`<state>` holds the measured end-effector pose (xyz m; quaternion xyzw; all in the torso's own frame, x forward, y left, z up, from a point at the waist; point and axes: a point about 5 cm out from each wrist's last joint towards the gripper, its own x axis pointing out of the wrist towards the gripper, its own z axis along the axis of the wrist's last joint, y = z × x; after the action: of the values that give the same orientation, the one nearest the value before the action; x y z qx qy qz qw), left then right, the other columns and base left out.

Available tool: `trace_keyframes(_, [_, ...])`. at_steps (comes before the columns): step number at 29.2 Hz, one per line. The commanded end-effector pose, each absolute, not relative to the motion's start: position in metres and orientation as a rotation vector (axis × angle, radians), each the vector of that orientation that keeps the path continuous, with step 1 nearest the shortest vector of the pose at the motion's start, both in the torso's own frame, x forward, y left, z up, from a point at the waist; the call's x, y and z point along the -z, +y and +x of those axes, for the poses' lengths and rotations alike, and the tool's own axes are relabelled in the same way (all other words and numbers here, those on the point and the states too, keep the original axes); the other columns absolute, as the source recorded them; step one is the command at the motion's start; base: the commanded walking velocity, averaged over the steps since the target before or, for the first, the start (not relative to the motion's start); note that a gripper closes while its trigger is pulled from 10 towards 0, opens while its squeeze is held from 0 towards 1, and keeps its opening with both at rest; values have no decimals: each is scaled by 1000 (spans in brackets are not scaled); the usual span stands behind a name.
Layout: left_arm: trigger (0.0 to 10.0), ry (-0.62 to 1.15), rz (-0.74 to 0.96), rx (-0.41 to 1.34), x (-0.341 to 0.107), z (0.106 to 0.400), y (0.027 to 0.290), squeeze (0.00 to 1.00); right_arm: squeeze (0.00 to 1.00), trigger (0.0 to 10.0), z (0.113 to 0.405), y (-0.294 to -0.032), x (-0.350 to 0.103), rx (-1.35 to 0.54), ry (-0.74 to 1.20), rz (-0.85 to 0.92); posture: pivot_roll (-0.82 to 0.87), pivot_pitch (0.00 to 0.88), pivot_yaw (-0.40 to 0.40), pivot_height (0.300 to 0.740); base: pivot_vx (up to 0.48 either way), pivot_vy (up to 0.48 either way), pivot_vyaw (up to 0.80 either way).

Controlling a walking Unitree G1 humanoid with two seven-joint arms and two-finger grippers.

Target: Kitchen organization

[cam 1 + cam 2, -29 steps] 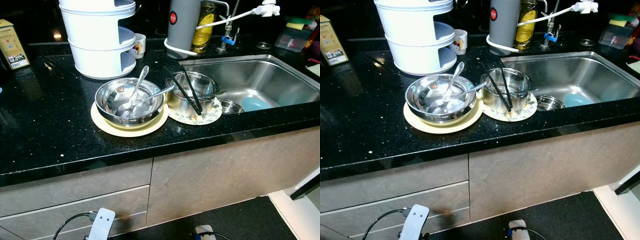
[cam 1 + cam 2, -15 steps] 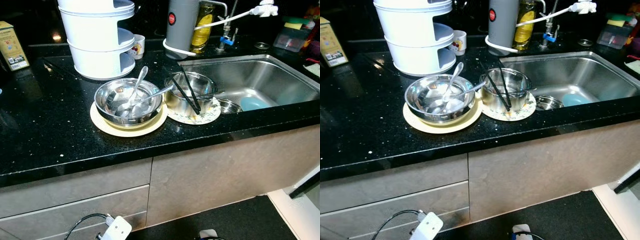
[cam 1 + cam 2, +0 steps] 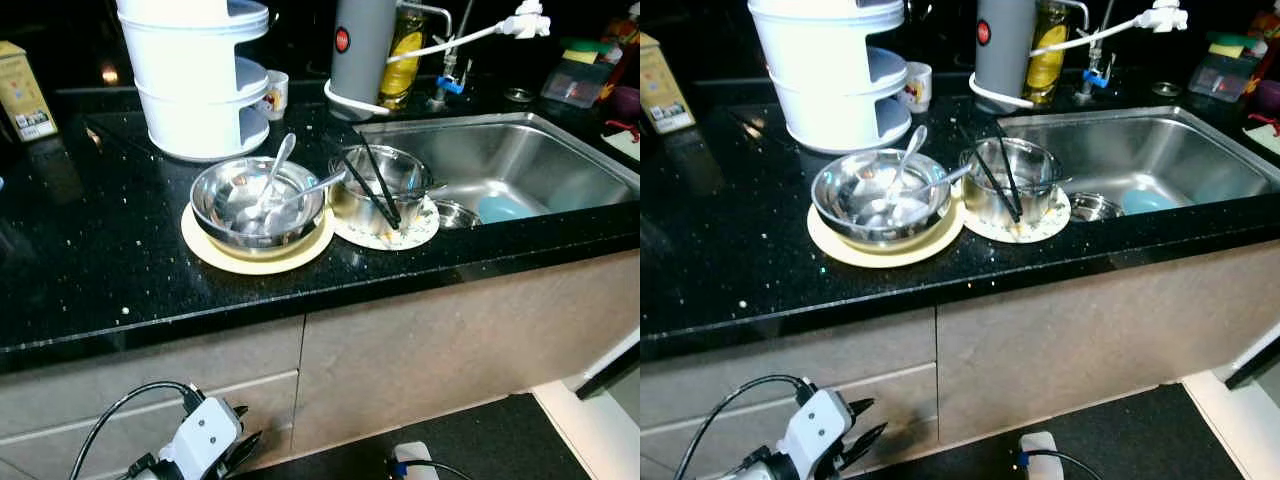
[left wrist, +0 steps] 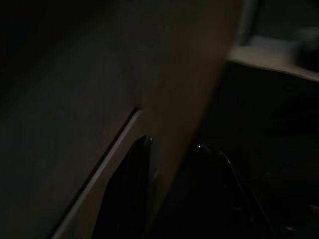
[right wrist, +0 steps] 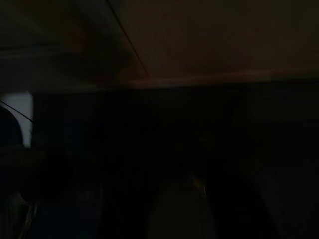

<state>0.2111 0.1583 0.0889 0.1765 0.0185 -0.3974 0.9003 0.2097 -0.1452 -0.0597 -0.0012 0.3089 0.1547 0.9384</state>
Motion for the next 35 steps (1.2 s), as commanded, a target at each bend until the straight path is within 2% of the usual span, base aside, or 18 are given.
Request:
trace_keyframes(1, [10000, 40, 368, 915, -107, 209, 152, 0, 0, 10000, 214, -130, 49, -479, 525, -55, -4, 140, -61, 740, 0, 0, 0])
trace_keyframes(6, [10000, 33, 354, 1010, -122, 207, 140, 0, 0, 10000, 216, -127, 48, -532, 513, -118, -7, 139, -57, 740, 0, 0, 0])
trace_keyframes(13, [10000, 10, 299, 1095, -157, 210, 127, 0, 0, 10000, 213, -134, 53, -483, 560, -142, -1, 140, -61, 740, 0, 0, 0])
trace_keyframes(17, [10000, -134, 121, 1098, -206, 221, 119, 0, 0, 10000, 211, -140, 55, -443, 579, -116, 8, 140, -67, 740, 0, 0, 0])
trace_keyframes(19, [10000, -152, 93, 1092, -212, 223, 118, 0, 0, 10000, 212, -140, 55, -440, 579, -114, 8, 140, -67, 740, 0, 0, 0])
trace_keyframes(22, [10000, -243, 15, 1118, -248, 238, 113, 0, 0, 10000, 214, -140, 54, -439, 578, -107, 8, 138, -68, 740, 0, 0, 0])
trace_keyframes(24, [10000, -250, 10, 1121, -252, 239, 113, 0, 0, 10000, 214, -140, 54, -439, 578, -108, 8, 138, -68, 740, 0, 0, 0])
trace_keyframes(25, [10000, -330, -47, 1126, -275, 245, 111, 0, 0, 10000, 216, -139, 53, -437, 574, -108, 5, 137, -64, 740, 0, 0, 0])
trace_keyframes(26, [10000, -330, -47, 1126, -275, 245, 111, 0, 0, 10000, 216, -139, 53, -437, 574, -108, 5, 137, -64, 740, 0, 0, 0])
trace_keyframes(30, [10000, -445, -26, 1027, -316, 267, 116, 0, 0, 10000, 218, -138, 51, -433, 567, -101, 5, 134, -61, 740, 0, 0, 0])
trace_keyframes(35, [10000, -340, 235, 737, -334, 311, 139, 0, 0, 10000, 217, -137, 53, -436, 579, -103, 10, 132, -62, 740, 0, 0, 0])
